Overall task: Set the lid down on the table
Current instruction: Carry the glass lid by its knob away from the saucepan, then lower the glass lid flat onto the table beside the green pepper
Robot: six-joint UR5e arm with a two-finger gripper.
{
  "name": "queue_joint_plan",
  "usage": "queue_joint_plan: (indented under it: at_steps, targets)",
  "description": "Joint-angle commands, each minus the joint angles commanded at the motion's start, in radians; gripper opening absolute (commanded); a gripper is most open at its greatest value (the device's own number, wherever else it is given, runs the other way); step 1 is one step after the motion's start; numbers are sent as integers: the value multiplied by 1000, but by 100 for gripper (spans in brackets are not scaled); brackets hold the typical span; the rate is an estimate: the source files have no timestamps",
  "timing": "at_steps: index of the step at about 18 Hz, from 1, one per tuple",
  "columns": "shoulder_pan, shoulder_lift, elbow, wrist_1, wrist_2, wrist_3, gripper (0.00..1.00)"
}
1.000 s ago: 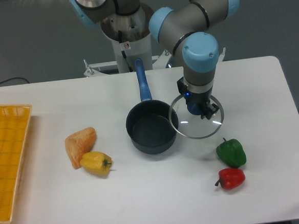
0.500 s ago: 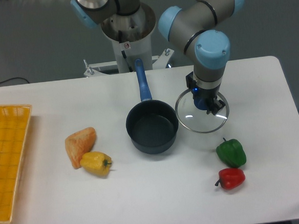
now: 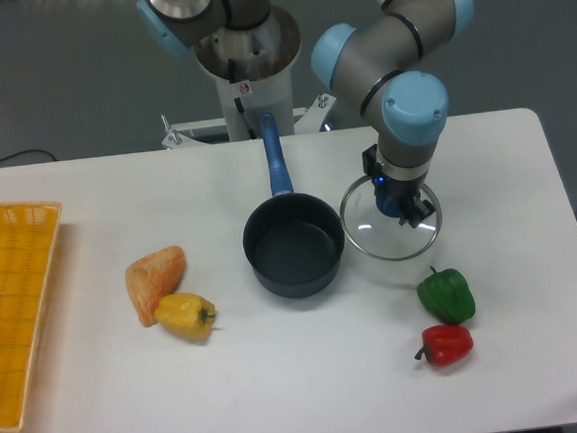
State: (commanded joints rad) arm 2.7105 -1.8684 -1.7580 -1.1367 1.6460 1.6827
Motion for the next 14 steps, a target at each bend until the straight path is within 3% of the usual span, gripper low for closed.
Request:
queue_joint_plan:
  at_steps: [14]
  targets:
    - [44,-15,-11,24,3,71,55]
